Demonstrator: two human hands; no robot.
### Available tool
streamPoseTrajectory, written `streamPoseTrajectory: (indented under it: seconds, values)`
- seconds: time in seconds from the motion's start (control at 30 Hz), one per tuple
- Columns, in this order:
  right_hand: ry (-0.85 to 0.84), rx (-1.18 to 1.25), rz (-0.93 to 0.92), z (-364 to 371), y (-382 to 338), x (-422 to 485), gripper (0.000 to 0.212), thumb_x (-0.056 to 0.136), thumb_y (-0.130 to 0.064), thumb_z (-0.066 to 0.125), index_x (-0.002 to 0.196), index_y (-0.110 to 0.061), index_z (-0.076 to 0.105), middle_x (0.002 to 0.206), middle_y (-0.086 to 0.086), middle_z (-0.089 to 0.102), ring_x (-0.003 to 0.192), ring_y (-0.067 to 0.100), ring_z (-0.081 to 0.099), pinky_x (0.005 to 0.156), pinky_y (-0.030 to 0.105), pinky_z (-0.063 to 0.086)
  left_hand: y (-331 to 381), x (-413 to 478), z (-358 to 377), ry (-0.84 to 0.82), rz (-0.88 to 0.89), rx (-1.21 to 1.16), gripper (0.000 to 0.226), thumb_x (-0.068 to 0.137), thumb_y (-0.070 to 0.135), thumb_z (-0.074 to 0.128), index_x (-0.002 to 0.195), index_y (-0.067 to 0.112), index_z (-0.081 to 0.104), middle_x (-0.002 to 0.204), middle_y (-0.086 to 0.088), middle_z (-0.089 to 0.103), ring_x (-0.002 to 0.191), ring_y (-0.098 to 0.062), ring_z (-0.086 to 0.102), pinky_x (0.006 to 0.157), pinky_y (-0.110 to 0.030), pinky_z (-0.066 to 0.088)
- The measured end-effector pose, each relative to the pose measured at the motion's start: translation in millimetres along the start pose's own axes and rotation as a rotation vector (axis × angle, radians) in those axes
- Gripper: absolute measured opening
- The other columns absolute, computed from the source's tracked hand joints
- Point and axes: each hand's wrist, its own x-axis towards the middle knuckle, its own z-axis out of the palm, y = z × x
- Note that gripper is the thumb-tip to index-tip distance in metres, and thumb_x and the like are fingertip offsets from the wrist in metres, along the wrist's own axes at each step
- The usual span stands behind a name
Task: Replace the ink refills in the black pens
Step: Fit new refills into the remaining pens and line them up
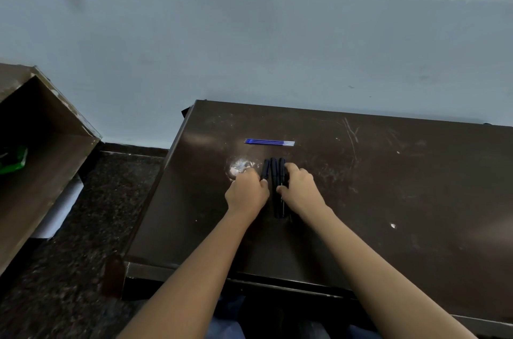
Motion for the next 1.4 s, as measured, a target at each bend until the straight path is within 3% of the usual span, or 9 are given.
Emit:
streamPoseTrajectory:
  seconds: [0.27, 0.43, 0.63, 1.07, 1.4]
  values:
    - [-0.001, -0.033, -0.015, 5.3, -2.4, -1.9, 0.054, 0.089, -0.011, 0.061, 0.138, -0.007, 0.039, 0.132, 0.017, 0.045, 0.121, 0.034, 0.050, 0.099, 0.038, 0.042, -3.0, 5.9, 6.7, 0.041, 0.056, 0.016, 0.024, 0.094, 0.031, 0.050, 0.107, 0.011, 0.056, 0.102, -0.005, 0.063, 0.091, -0.021, 0.062, 0.065, -0.029, 0.038]
    - [-0.002, -0.023, -0.009, 5.6, -2.0, -1.6, 0.058, 0.088, -0.011, 0.061, 0.141, -0.009, 0.038, 0.133, 0.017, 0.045, 0.122, 0.033, 0.049, 0.101, 0.039, 0.042, -5.1, 11.3, 6.7, -0.023, 0.090, -0.022, 0.025, 0.090, 0.025, 0.058, 0.111, 0.011, 0.056, 0.107, -0.006, 0.064, 0.096, -0.022, 0.063, 0.070, -0.030, 0.043]
    - [0.006, 0.028, -0.003, 8.3, -2.9, 0.3, 0.056, 0.087, -0.011, 0.064, 0.138, -0.009, 0.042, 0.123, 0.016, 0.052, 0.114, 0.029, 0.052, 0.096, 0.035, 0.043, -4.1, 13.0, 8.2, -0.058, 0.120, -0.029, 0.029, 0.088, 0.025, 0.061, 0.113, 0.011, 0.054, 0.107, -0.007, 0.065, 0.096, -0.024, 0.064, 0.074, -0.033, 0.048]
    - [0.024, 0.079, -0.051, 33.7, -27.6, 5.7, 0.052, 0.086, -0.011, 0.064, 0.135, -0.009, 0.047, 0.116, 0.016, 0.054, 0.111, 0.028, 0.051, 0.090, 0.031, 0.042, -21.2, 19.8, -11.3, -0.072, 0.048, 0.016, 0.036, 0.087, 0.021, 0.063, 0.120, 0.010, 0.052, 0.115, -0.011, 0.061, 0.103, -0.028, 0.062, 0.081, -0.038, 0.050]
    - [0.019, 0.041, -0.073, 54.9, -51.7, 6.6, 0.057, 0.088, -0.013, 0.063, 0.140, -0.012, 0.041, 0.123, 0.014, 0.054, 0.114, 0.025, 0.053, 0.095, 0.031, 0.042, -45.0, 27.4, -27.5, -0.077, -0.025, 0.052, 0.034, 0.089, 0.014, 0.060, 0.120, 0.007, 0.051, 0.117, -0.013, 0.059, 0.104, -0.029, 0.060, 0.080, -0.036, 0.047]
